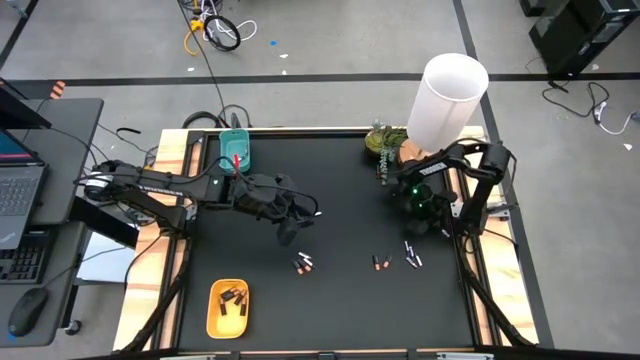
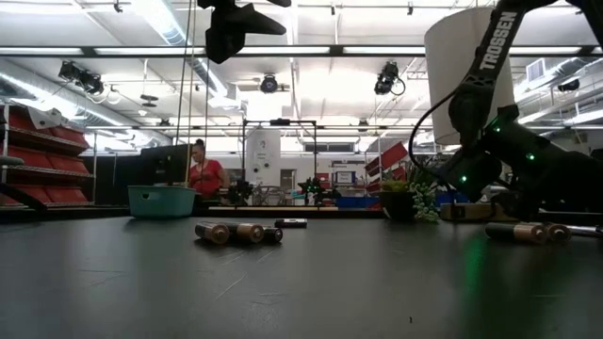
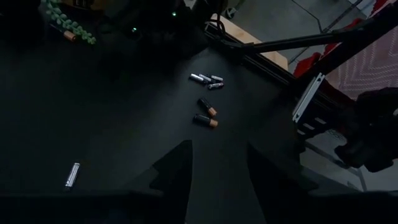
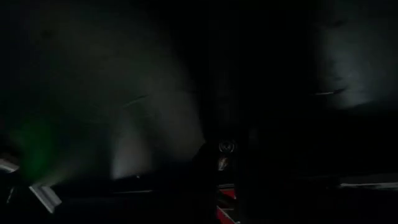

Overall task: Sort batteries
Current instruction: Put the silver battery into the blue bin

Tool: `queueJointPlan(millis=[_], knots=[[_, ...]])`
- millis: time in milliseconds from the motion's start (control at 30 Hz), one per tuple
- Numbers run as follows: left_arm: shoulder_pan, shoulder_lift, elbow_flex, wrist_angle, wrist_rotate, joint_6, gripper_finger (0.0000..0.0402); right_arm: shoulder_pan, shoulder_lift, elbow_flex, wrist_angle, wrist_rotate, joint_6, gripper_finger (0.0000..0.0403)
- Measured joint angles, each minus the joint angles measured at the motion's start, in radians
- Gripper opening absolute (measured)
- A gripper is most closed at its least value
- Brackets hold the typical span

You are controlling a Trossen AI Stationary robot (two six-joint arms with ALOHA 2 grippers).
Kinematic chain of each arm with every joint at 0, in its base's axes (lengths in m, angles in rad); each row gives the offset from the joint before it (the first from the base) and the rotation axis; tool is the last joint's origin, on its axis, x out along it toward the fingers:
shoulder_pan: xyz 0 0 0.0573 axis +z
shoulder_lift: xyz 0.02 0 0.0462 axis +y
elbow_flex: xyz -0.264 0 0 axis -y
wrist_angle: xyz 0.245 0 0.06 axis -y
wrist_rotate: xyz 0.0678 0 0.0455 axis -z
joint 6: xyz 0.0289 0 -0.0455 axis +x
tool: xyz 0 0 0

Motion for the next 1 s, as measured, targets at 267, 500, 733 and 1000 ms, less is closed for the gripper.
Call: queueJointPlan(millis=[267, 500, 733, 1000], knots=[[0.001, 0.000, 0.000, 0.000, 0.000, 0.000, 0.0167, 0.054, -0.002, 0.004, 0.010, -0.063, -0.002, 0.0006], [0.002, 0.000, 0.000, 0.000, 0.000, 0.001, 0.0167, 0.068, -0.056, 0.051, 0.000, -0.042, -0.008, 0.0004], [0.003, 0.000, 0.000, 0.001, -0.004, 0.002, 0.0167, 0.063, -0.140, 0.100, 0.018, -0.040, 0.024, 0.0003], [0.003, 0.000, 0.000, 0.002, -0.006, 0.005, 0.0167, 0.060, -0.200, 0.180, 0.024, -0.078, 0.047, 0.0001]])
